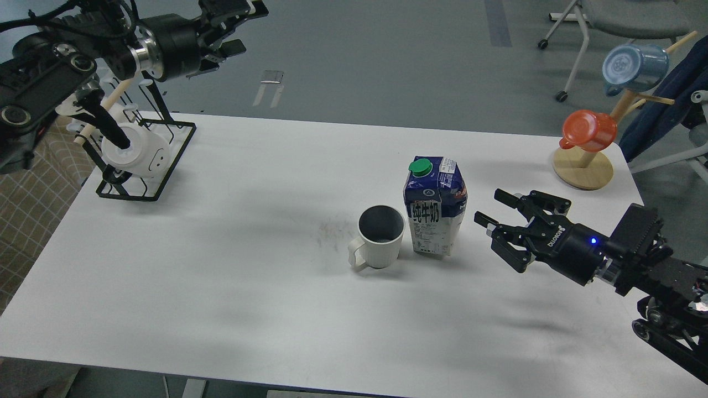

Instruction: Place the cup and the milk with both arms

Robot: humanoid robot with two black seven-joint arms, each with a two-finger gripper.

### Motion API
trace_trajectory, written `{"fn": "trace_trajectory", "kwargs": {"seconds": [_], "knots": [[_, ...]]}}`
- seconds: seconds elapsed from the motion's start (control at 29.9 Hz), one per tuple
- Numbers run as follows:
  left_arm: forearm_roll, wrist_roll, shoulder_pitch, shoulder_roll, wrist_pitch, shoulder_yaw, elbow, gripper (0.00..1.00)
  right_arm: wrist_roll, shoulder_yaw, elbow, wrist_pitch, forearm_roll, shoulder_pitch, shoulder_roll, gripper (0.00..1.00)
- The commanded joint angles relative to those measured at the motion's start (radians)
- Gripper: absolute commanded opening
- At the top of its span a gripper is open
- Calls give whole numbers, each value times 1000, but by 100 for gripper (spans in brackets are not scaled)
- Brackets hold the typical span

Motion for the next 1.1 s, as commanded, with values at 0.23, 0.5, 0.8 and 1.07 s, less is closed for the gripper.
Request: {"fn": "trace_trajectory", "kwargs": {"seconds": [0.23, 0.5, 0.8, 1.07], "knots": [[-4, -3, 1, 3, 0, -5, 0, 98, 0, 110, 184, 22, 322, 9, -269, 62], [-9, -3, 7, -14, 0, -69, 3, 98, 0, 237, 147, 321, 659, 239, -317, 72], [-110, -11, 9, -46, 0, -72, 17, 98, 0, 243, -49, 516, 854, 527, -188, 97], [-361, -14, 7, -181, 9, -109, 139, 98, 0, 246, -488, 521, 929, 748, 186, 100]]}}
